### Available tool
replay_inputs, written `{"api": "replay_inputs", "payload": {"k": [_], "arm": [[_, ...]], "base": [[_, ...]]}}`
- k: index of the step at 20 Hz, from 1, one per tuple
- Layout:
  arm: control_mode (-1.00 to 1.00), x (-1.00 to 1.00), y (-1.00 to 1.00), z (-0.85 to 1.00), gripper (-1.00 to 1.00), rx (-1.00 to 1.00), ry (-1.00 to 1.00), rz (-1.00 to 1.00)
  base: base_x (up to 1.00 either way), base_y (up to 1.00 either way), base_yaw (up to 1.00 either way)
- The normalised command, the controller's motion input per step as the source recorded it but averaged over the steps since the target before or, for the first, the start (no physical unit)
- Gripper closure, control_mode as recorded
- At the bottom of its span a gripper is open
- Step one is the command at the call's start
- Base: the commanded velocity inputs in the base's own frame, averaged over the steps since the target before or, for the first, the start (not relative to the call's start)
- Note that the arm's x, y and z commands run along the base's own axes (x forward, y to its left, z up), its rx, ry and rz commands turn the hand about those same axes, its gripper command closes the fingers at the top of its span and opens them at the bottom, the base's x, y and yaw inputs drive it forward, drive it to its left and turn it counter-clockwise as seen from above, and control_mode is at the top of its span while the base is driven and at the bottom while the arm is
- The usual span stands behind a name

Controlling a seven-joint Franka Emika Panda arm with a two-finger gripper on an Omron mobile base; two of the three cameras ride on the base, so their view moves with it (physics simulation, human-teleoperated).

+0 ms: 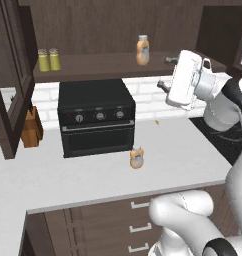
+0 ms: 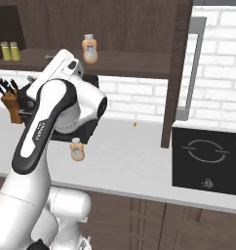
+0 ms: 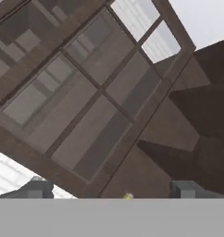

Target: Put the shaker and condiment bottle from the counter next to their counterparts in the cabinet.

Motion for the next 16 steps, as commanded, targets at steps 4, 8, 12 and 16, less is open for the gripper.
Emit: {"api": "replay_inputs", "payload": {"k": [4, 8, 12, 16], "arm": [[-1.00, -0.94, -0.79, -0.66, -1.00, -0.25, 0.00, 0.02], [-1.00, -0.44, -0.06, -1.00, -1.00, -0.02, -0.22, 0.00], [-1.00, -0.62, 0.10, -1.00, -1.00, 0.01, -0.43, -0.02], [-1.00, -0.45, 0.24, -1.00, -1.00, 0.09, -0.46, -0.06]], "base": [[0.00, 0.00, 0.00], [0.00, 0.00, 0.00], [0.00, 0.00, 0.00], [0.00, 0.00, 0.00]]}}
